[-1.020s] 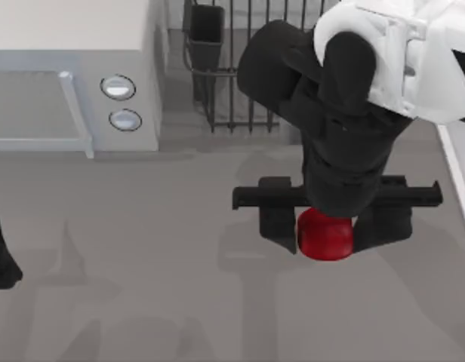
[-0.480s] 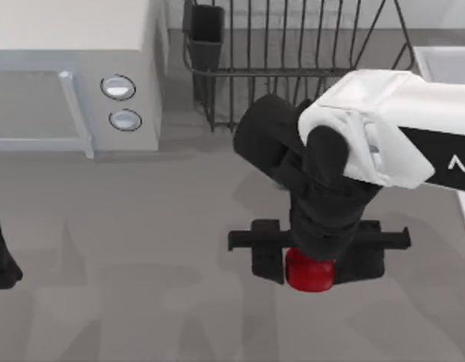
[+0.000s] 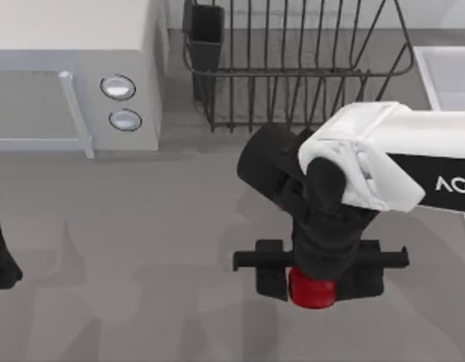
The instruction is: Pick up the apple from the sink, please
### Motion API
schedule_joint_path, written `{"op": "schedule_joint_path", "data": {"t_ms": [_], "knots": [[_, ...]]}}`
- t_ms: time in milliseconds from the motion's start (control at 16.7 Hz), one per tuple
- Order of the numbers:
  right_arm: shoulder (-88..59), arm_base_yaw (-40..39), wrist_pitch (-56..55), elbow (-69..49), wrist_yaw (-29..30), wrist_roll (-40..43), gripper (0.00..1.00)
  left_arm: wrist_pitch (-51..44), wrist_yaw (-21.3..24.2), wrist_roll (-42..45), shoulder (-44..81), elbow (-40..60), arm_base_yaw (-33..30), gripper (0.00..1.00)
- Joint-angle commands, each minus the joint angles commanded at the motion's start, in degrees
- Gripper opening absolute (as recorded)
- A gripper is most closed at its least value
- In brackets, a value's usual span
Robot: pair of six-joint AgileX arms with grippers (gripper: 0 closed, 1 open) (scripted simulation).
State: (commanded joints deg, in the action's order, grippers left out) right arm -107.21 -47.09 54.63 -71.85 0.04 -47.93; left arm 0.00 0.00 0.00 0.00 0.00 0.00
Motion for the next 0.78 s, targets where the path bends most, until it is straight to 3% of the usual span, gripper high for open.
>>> {"op": "schedule_joint_path", "data": {"t_ms": [780], "knots": [[0.00, 0.00, 0.00, 0.00, 0.00, 0.00, 0.98, 0.00, 0.00, 0.00, 0.00, 0.00, 0.00, 1.00]]}}
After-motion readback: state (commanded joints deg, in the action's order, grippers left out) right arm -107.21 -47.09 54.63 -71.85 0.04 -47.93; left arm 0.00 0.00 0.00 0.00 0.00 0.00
